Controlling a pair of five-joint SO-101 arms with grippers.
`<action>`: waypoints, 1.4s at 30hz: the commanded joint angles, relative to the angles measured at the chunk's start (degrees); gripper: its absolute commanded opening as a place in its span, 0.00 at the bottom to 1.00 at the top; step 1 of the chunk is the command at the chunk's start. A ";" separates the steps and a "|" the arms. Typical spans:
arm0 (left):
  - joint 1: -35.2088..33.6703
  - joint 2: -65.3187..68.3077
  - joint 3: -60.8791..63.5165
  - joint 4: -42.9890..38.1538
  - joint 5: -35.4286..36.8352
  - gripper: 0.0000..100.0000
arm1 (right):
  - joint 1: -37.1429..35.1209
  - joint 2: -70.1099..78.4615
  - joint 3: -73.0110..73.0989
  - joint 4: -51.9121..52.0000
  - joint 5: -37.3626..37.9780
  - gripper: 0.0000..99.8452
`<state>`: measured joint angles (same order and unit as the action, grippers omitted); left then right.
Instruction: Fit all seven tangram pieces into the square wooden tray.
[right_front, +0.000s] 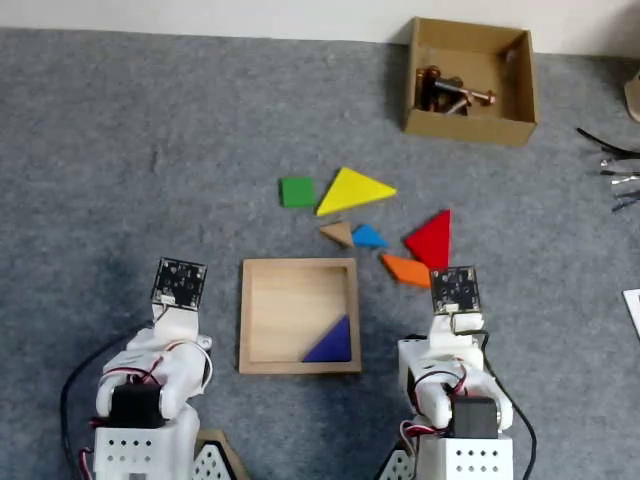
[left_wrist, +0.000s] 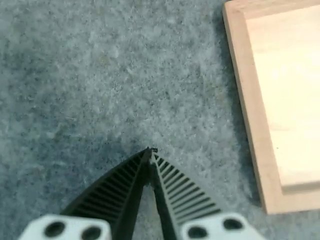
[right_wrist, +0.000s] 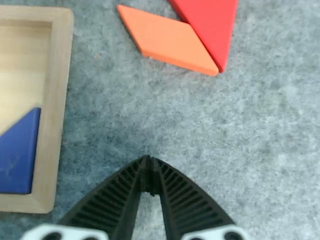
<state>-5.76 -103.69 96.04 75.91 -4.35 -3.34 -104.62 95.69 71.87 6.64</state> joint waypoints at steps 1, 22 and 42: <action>0.75 -0.48 1.01 0.44 -0.26 0.01 | -0.48 -0.75 6.99 -0.40 -0.53 0.01; 0.75 -0.48 1.10 0.44 -0.26 0.01 | 10.24 -0.75 6.99 -14.55 -0.18 0.01; 0.75 -0.48 1.10 0.44 -0.26 0.01 | 15.52 -0.66 -11.03 -4.26 22.24 0.01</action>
<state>-5.76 -103.69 96.04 76.09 -4.35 14.33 -104.70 91.47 63.43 25.71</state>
